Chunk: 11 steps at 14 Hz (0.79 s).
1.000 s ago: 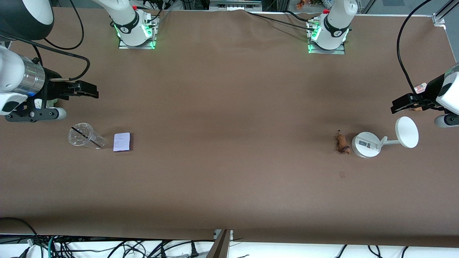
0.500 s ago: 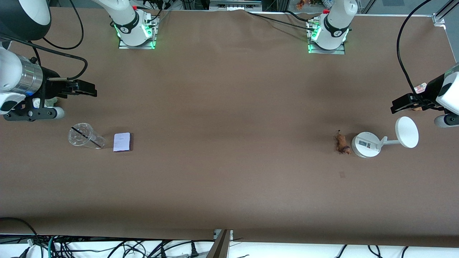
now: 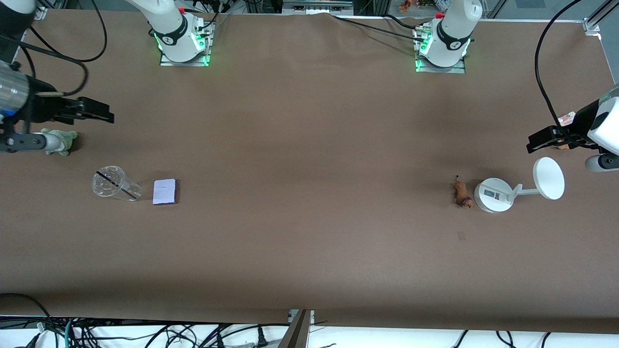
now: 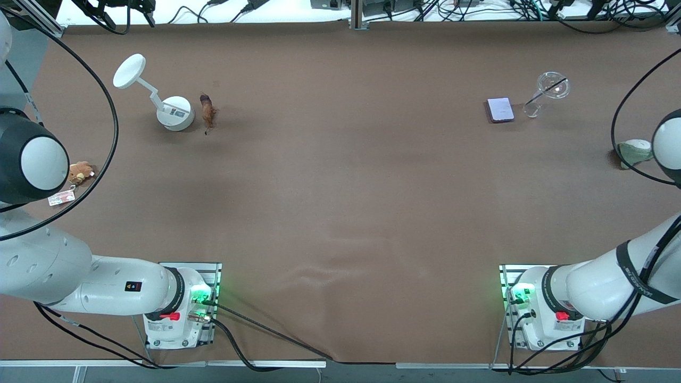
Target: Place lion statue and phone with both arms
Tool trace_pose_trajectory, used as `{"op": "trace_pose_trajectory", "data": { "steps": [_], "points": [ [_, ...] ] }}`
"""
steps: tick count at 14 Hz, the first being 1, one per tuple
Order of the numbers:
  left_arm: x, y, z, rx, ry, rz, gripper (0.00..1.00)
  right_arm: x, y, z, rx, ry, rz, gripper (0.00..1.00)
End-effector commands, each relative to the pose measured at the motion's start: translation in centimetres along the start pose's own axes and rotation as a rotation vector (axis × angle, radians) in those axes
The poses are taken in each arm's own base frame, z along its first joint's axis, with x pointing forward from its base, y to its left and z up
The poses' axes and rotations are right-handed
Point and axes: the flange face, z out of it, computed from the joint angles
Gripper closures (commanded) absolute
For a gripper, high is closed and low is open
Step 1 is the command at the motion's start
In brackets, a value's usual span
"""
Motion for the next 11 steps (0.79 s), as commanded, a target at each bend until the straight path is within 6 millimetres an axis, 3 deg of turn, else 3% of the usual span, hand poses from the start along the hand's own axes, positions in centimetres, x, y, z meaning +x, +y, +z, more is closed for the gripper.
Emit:
{"op": "trace_pose_trajectory", "data": {
  "steps": [1,6,8,11],
  "points": [
    [0.0,0.1,-0.4,-0.015,-0.007,0.016,0.0,-1.4,2.0,-0.3,0.023,-0.009,0.013,0.0],
    [0.0,0.1,-0.4,-0.015,-0.007,0.016,0.0,-4.7,4.4,-0.5,0.022,0.006,0.049,0.0],
    [0.0,0.0,-0.4,-0.015,-0.007,0.016,0.0,-6.7,3.8,-0.7,-0.024,0.03,0.038,0.0],
    [0.0,0.0,-0.4,-0.015,-0.007,0.016,0.0,-8.0,2.7,-1.0,-0.093,0.042,0.019,0.0]
  ]
}}
